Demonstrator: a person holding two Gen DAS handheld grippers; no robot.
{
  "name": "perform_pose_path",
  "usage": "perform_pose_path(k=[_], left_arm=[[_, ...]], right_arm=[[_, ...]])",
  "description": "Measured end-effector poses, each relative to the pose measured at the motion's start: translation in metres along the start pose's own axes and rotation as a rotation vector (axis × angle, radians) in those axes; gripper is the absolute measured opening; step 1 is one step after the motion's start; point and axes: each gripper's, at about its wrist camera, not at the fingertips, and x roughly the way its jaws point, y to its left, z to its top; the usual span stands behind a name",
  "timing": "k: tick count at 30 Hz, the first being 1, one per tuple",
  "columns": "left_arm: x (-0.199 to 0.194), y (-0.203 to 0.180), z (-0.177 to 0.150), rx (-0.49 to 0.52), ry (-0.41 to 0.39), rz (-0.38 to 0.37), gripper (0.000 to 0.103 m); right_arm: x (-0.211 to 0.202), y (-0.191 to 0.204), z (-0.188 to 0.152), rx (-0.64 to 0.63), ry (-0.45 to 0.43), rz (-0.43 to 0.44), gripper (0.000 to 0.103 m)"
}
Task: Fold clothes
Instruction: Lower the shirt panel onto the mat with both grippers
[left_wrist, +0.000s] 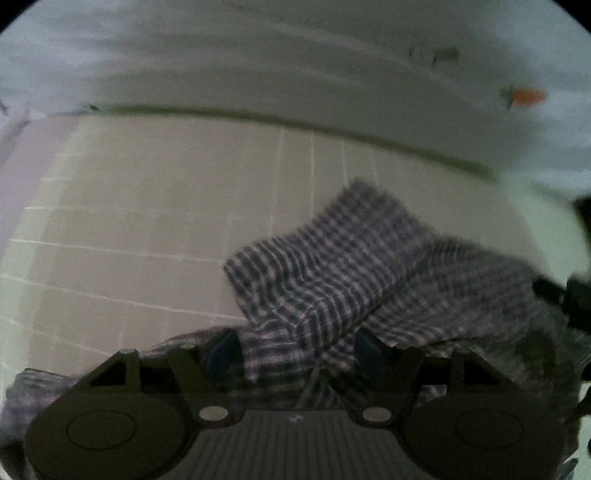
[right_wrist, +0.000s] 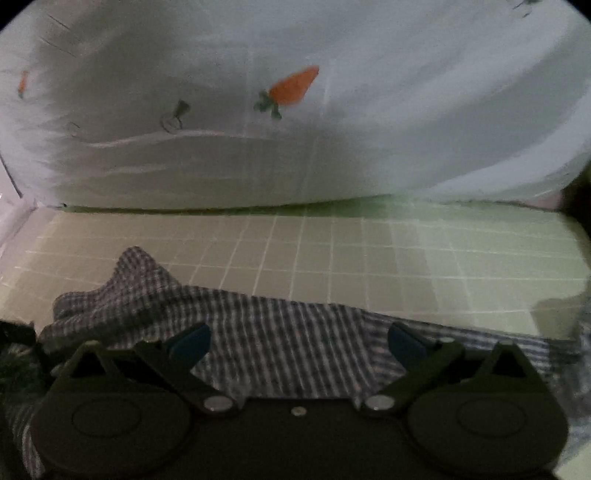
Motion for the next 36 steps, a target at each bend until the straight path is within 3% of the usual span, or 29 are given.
perform_pose_path(k=[4,8,11,13,18,19,21,22,25,29,32,33,36], left_arm=[[0.025,-0.003,0.004,0.07,0.079,0.003,0.072],[0.041,0.001,0.006,0.057,0.114,0.01,0.072],[0.045,0.0,0.007,0.035,0.088,0.0,0.071],[0.046,-0.003,0.01,0.028,0.07,0.011,0.062],[0.047,-0.009,0.024,0.043,0.045,0.007,0.033],[0.047,-0.01,0.028,0.042,0.038,0.0,0.025],[0.051,-0.014,0.037,0.037,0.022,-0.026,0.016],[0.052,-0.018,0.043,0.035,0.012,-0.039,0.014],[0.05,-0.039,0.07,0.062,-0.061,-0.083,0.015],[0.028,-0.077,0.098,0.116,-0.229,-0.162,0.025],[0.025,-0.105,0.102,0.184,-0.275,-0.051,0.048],[0.026,-0.107,0.098,0.2,-0.266,-0.047,0.057],[0.031,-0.103,0.083,0.216,-0.22,-0.051,0.061]], right_arm=[[0.03,0.011,0.012,-0.054,0.042,0.054,0.103],[0.059,0.023,0.021,-0.125,0.07,0.115,0.102],[0.079,0.035,0.028,-0.157,0.104,0.139,0.098],[0.089,0.041,0.032,-0.168,0.127,0.154,0.094],[0.103,0.048,0.025,-0.201,0.175,0.161,0.061],[0.101,0.048,0.025,-0.222,0.17,0.162,0.048],[0.099,0.047,0.024,-0.264,0.159,0.165,0.013],[0.099,0.044,0.026,-0.266,0.164,0.171,0.002],[0.095,0.033,0.031,-0.28,0.127,0.128,0.002],[0.071,-0.013,0.049,-0.083,-0.008,-0.002,0.002],[0.053,-0.041,0.056,0.014,-0.078,-0.172,0.002],[0.053,-0.049,0.056,0.037,-0.062,-0.2,0.003],[0.057,-0.065,0.047,0.067,0.005,-0.211,0.025]])
